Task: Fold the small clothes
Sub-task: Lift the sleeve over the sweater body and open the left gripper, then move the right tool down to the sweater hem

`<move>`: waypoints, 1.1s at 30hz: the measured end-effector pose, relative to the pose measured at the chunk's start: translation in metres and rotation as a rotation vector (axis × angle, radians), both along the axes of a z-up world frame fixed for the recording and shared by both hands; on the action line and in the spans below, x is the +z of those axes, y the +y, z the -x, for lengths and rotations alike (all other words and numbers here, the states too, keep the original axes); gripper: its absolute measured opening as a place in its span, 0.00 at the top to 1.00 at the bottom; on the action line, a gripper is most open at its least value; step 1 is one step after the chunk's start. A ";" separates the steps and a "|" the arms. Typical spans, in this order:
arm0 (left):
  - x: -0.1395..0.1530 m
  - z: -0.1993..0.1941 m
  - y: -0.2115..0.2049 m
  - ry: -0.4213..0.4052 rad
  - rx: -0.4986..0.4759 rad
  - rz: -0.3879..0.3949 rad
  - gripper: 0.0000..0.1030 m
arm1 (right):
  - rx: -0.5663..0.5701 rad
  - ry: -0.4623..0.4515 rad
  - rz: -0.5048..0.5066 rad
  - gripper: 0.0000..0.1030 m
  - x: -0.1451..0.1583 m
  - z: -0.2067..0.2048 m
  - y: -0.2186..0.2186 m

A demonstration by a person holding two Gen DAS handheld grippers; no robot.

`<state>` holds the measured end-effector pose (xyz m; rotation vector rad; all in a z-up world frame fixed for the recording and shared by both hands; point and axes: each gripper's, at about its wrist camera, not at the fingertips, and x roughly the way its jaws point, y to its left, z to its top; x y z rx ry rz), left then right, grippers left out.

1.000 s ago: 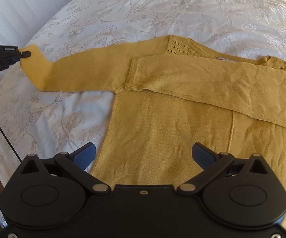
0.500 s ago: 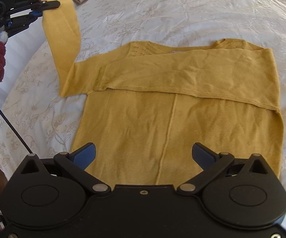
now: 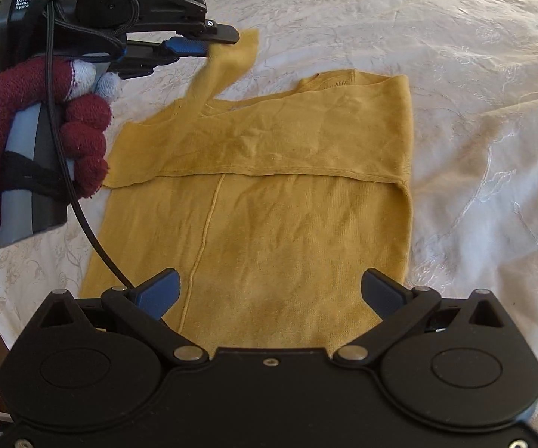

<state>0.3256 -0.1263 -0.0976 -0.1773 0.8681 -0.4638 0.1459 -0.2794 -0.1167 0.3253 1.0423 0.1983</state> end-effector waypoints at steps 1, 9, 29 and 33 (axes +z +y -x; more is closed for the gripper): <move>0.001 0.006 -0.001 -0.010 -0.016 -0.016 0.79 | -0.006 0.001 -0.002 0.00 -0.001 0.000 -0.001; -0.017 0.037 0.056 0.012 -0.023 -0.211 0.70 | -0.066 -0.012 -0.021 0.00 0.000 -0.019 -0.001; -0.089 0.031 0.181 0.268 0.196 -0.382 0.69 | -0.094 0.017 -0.005 0.22 -0.024 -0.147 0.014; -0.102 0.032 0.180 0.248 0.195 -0.399 0.60 | -0.083 0.074 -0.006 0.26 -0.045 -0.160 0.015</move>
